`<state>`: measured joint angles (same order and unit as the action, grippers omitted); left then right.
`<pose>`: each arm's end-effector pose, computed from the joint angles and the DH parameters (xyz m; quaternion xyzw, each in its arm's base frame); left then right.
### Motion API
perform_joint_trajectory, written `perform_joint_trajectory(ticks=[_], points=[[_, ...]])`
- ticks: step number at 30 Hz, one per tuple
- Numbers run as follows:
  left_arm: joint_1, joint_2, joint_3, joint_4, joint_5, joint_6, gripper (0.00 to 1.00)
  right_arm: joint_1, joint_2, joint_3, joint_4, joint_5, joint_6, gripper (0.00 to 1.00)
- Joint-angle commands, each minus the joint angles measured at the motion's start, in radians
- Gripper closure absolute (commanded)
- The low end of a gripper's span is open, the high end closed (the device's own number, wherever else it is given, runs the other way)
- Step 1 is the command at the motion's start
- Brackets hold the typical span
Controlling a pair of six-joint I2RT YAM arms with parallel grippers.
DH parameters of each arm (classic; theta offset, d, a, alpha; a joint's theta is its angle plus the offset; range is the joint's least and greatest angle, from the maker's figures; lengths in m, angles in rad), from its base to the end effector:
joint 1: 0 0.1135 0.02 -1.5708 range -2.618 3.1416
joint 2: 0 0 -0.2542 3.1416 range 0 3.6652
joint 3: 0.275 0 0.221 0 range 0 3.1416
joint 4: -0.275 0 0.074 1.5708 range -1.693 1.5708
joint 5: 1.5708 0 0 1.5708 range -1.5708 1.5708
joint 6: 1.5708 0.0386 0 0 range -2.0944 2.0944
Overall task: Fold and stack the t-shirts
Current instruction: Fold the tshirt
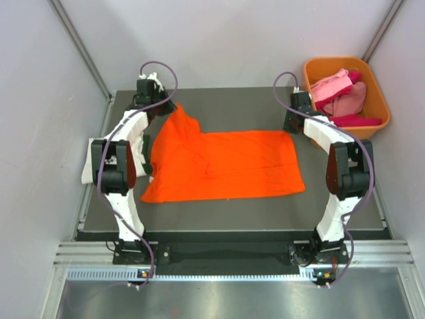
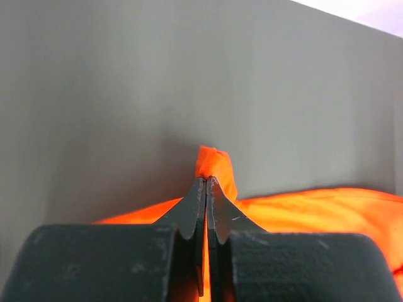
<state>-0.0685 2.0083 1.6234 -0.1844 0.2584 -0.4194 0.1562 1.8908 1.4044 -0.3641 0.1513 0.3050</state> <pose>0.4394 -0.0400 0.2595 -0.0909 0.8674 -0.2247 0.4347 0.3862 0.0549 0.2241 0.0959 0.9286 0.0115 0.3583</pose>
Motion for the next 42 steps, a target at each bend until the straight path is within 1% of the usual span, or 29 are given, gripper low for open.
perform_joint_trajectory(ticks=[1,9,13,16,23,27,31,36,42], points=[[-0.016,-0.114,-0.065,0.037,-0.039,0.034,1.00,0.013,-0.093,-0.036,0.011,-0.019,-0.020,1.00],[-0.057,-0.293,-0.256,0.037,-0.105,0.044,1.00,0.013,-0.220,-0.145,-0.001,-0.029,-0.029,1.00],[-0.083,-0.422,-0.352,0.036,-0.162,0.045,1.00,0.013,-0.292,-0.200,-0.010,-0.013,-0.032,1.00],[-0.102,-0.512,-0.449,0.031,-0.203,0.041,1.00,0.013,-0.328,-0.258,0.002,-0.018,-0.026,1.00],[-0.119,-0.709,-0.609,0.010,-0.240,0.016,1.00,0.005,-0.348,-0.323,0.017,-0.001,-0.010,1.00],[-0.129,-0.798,-0.661,-0.061,-0.333,0.010,1.00,0.002,-0.352,-0.341,0.021,0.019,0.009,1.00],[-0.132,-0.906,-0.730,-0.098,-0.337,0.010,1.00,-0.004,-0.378,-0.367,0.028,0.040,0.025,1.00],[-0.134,-1.032,-0.770,-0.151,-0.329,0.005,1.00,-0.021,-0.389,-0.381,0.030,0.044,0.028,1.00],[-0.140,-1.082,-0.790,-0.233,-0.323,-0.001,1.00,-0.027,-0.389,-0.400,0.036,0.042,0.032,1.00]])
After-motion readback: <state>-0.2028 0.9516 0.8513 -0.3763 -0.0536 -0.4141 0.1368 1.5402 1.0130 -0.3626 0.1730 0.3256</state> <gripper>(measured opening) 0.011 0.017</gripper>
